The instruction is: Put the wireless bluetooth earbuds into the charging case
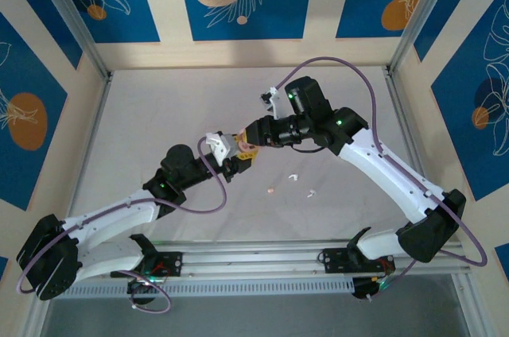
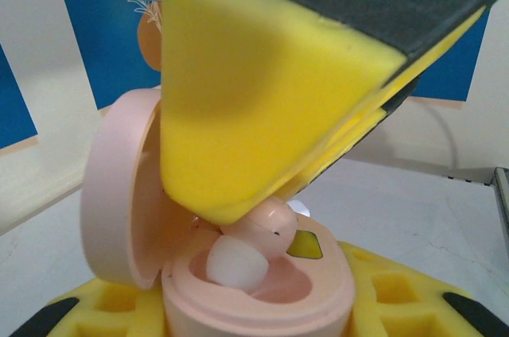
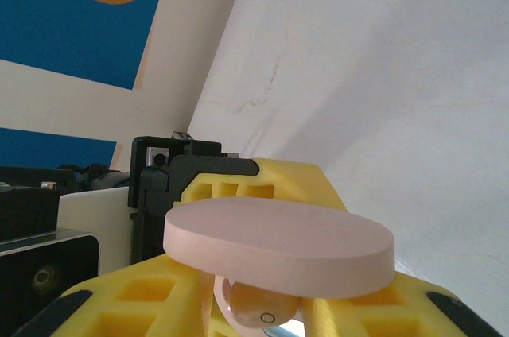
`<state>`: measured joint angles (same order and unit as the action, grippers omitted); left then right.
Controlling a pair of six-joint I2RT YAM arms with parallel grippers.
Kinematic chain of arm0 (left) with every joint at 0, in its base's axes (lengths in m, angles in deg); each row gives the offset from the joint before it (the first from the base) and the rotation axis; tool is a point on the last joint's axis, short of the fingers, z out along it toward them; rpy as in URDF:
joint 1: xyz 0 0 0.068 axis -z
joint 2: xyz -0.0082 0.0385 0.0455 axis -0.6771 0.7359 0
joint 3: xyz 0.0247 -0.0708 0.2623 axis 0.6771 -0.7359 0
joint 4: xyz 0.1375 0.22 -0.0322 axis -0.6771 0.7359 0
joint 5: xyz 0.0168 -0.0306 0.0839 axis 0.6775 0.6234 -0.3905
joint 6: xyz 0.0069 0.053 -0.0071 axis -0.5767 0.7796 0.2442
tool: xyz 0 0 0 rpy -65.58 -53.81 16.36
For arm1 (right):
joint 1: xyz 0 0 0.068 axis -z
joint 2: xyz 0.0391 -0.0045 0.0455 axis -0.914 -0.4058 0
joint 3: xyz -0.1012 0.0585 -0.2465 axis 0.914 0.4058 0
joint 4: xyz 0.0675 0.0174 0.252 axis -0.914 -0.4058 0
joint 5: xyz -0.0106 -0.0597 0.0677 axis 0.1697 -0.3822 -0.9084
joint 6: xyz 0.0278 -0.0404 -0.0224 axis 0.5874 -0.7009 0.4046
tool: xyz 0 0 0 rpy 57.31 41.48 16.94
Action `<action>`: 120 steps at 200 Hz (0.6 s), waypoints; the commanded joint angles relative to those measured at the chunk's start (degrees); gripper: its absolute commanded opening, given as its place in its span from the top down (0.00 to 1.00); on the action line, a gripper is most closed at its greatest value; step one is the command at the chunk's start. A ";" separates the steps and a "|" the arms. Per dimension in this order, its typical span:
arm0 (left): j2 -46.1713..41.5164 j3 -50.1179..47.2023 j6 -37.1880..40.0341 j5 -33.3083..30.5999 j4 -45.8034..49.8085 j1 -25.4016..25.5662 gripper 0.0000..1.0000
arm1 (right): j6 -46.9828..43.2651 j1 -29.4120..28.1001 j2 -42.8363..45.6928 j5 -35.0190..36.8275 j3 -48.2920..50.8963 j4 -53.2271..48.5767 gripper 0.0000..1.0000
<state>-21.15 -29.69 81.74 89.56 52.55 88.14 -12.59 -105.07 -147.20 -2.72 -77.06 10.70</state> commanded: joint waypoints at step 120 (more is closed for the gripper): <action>-1.37 1.96 1.23 0.97 -2.12 0.59 0.69 | -6.34 -0.55 -0.89 -1.67 -6.73 -10.98 0.79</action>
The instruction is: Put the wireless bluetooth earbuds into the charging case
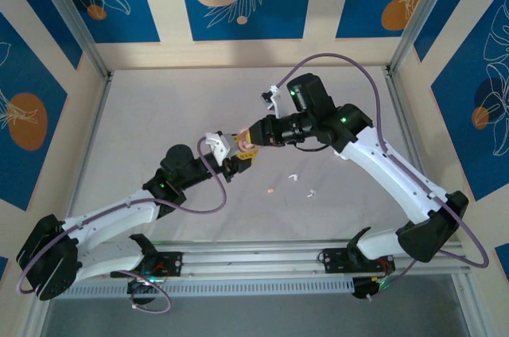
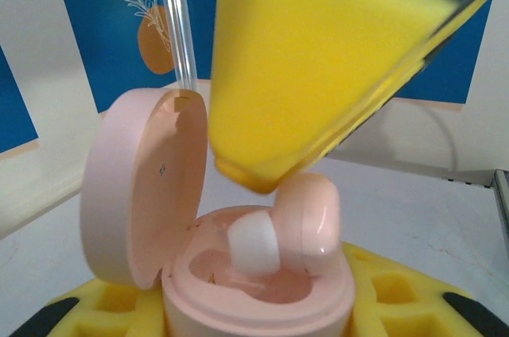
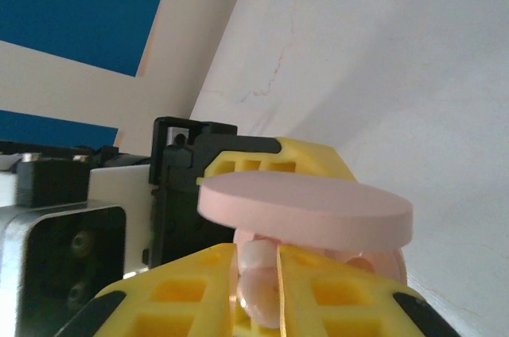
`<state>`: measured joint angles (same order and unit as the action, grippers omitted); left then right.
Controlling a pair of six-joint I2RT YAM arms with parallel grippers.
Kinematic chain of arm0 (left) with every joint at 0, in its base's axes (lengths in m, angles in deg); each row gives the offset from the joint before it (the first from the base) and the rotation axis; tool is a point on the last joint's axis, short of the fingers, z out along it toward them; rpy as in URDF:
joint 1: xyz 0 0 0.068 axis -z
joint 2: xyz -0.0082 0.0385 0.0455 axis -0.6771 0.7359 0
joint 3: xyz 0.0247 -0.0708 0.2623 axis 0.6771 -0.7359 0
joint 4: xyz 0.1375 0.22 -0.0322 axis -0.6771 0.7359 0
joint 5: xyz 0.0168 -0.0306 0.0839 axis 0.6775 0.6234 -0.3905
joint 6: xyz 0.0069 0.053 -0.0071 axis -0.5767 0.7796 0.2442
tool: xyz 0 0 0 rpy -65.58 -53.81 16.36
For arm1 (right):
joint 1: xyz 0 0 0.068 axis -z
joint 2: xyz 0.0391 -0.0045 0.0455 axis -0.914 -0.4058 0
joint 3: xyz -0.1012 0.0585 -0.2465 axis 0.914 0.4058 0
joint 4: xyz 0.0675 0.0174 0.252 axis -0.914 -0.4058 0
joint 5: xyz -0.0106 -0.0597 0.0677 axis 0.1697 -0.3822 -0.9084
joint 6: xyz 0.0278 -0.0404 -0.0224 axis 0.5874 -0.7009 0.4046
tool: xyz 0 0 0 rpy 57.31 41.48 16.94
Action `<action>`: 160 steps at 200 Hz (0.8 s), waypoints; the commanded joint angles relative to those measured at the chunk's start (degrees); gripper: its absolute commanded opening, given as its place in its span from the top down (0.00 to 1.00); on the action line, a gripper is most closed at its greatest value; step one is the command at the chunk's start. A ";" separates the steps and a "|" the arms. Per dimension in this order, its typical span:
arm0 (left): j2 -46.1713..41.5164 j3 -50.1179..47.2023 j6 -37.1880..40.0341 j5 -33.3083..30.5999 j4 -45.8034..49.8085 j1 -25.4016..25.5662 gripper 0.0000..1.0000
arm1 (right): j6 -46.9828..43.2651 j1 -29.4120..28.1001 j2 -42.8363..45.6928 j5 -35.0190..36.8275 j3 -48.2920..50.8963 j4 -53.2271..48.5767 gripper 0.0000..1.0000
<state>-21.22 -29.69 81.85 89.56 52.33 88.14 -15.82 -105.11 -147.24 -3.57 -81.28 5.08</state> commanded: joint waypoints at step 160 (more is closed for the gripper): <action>-7.12 -3.42 1.38 -13.08 4.22 0.54 0.70 | 1.53 18.39 12.97 6.01 20.78 -7.07 0.65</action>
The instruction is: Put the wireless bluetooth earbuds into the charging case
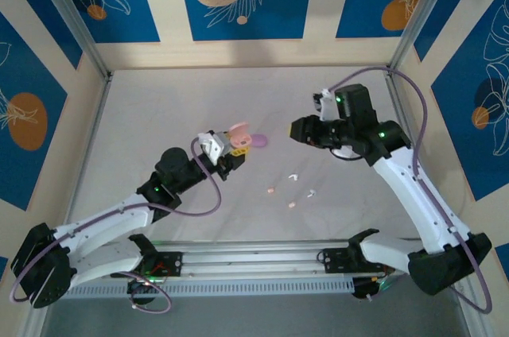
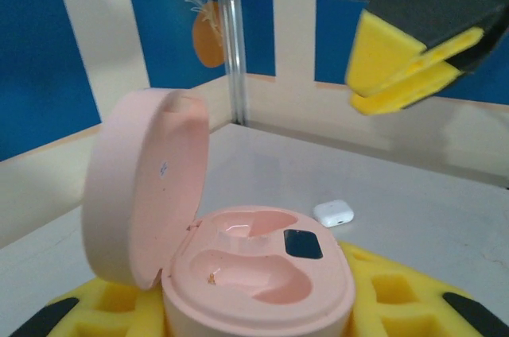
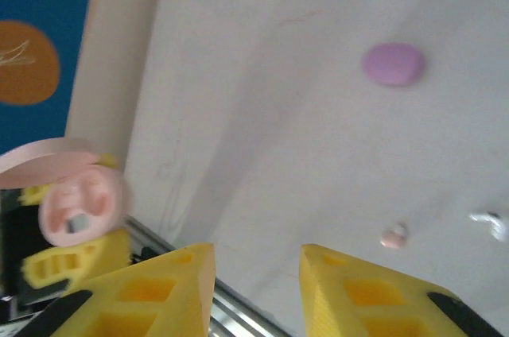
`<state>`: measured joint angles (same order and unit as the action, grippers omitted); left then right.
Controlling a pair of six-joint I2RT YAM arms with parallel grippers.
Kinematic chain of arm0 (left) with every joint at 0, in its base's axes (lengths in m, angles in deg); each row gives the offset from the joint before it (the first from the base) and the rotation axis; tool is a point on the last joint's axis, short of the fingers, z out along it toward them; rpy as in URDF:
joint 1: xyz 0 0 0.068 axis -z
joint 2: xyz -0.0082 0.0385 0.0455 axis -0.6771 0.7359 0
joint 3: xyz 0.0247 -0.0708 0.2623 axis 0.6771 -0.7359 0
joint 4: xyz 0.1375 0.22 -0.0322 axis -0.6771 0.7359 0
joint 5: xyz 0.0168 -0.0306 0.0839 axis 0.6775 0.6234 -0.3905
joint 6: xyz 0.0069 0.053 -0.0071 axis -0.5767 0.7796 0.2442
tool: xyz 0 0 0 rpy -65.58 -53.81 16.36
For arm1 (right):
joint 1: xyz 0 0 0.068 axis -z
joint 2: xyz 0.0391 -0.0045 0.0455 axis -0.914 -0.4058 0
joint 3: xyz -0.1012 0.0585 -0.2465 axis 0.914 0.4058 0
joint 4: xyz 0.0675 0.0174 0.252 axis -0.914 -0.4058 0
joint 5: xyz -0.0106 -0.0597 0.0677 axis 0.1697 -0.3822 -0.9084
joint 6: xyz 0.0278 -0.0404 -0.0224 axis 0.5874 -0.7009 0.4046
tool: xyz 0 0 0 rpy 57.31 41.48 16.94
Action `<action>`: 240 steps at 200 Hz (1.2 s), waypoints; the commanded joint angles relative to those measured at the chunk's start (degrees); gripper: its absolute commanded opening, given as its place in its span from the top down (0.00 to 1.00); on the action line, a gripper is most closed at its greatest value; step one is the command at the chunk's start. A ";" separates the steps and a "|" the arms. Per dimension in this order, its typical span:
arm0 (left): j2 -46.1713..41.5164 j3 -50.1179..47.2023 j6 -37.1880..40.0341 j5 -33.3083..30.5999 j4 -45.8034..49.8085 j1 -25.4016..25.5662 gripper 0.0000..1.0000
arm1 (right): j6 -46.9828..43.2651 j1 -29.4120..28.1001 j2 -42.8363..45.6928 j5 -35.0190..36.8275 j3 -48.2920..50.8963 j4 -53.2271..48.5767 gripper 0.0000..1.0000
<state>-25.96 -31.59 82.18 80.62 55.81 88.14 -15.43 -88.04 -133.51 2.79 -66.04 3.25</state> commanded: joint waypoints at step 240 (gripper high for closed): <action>-4.83 -1.33 0.03 -3.01 1.18 0.60 0.70 | 13.75 -7.89 -5.49 5.04 35.22 0.63 0.48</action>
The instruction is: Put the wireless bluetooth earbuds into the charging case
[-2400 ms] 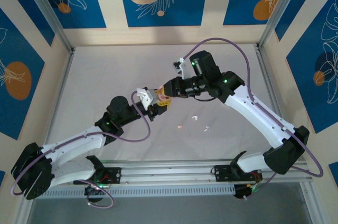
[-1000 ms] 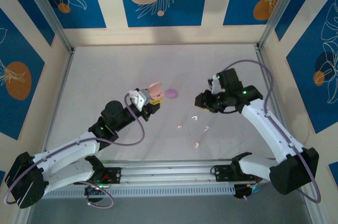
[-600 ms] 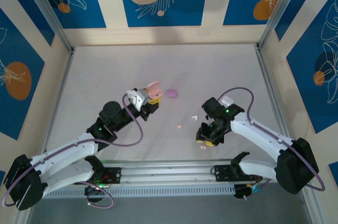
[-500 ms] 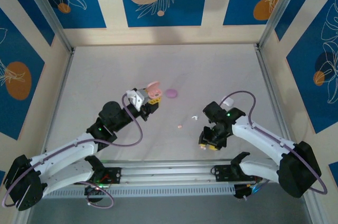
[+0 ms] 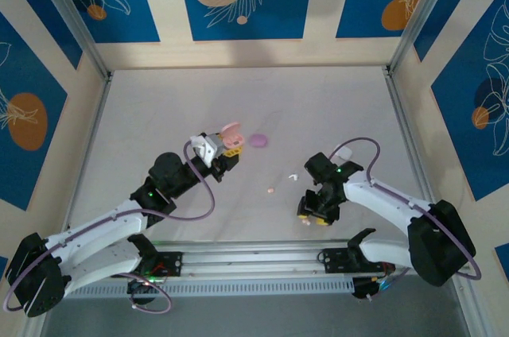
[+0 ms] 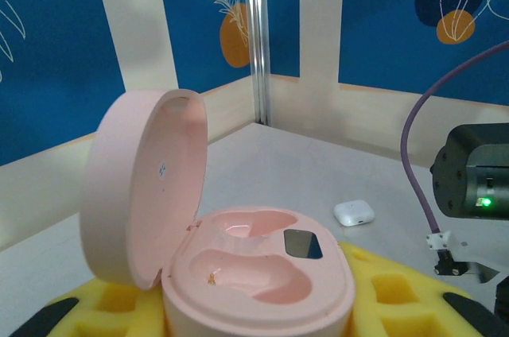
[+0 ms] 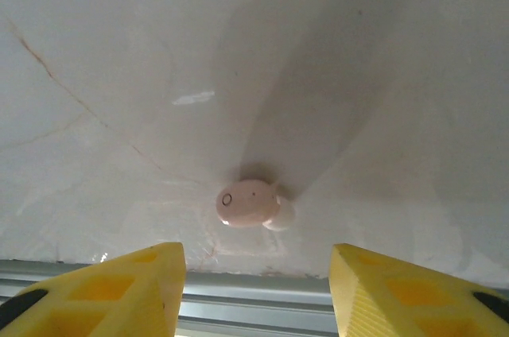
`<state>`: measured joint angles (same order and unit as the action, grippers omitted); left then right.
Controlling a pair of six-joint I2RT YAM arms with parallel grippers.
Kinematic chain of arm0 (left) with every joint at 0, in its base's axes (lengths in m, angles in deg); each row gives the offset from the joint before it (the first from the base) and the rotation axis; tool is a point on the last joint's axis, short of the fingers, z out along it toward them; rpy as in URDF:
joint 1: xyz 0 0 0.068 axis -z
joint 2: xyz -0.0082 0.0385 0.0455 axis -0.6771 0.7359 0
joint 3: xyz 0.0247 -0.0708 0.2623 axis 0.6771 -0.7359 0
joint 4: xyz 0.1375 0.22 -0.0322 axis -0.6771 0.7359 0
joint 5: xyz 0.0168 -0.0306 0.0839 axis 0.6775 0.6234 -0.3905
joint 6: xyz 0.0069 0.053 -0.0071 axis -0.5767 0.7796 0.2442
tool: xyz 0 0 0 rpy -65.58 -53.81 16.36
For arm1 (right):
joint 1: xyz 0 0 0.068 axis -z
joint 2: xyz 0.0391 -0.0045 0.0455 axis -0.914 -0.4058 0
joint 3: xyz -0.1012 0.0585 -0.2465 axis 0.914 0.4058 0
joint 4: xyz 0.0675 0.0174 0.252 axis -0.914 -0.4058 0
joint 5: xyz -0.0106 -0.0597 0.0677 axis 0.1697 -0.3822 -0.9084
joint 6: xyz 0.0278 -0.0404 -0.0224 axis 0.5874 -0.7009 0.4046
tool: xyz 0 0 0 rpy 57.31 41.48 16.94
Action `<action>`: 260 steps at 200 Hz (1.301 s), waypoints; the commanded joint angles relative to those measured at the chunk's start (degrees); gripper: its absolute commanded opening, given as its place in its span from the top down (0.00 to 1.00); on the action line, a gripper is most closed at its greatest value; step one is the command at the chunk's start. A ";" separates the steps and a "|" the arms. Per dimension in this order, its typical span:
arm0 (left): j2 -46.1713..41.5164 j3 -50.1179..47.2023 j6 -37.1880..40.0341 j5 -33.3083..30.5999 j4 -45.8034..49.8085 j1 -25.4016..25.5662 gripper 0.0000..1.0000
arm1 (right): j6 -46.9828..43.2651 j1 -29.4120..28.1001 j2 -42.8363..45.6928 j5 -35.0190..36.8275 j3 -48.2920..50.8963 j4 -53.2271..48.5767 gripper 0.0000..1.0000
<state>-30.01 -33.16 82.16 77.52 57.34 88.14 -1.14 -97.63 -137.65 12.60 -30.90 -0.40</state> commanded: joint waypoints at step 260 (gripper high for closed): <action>0.70 0.96 -0.59 0.44 -0.35 0.61 0.69 | 6.31 -7.38 -4.44 -4.79 0.01 7.39 0.56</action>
<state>-29.68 -33.14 81.96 77.52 57.71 88.14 5.73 -104.30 -141.27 8.15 -28.67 9.10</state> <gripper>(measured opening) 0.360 0.439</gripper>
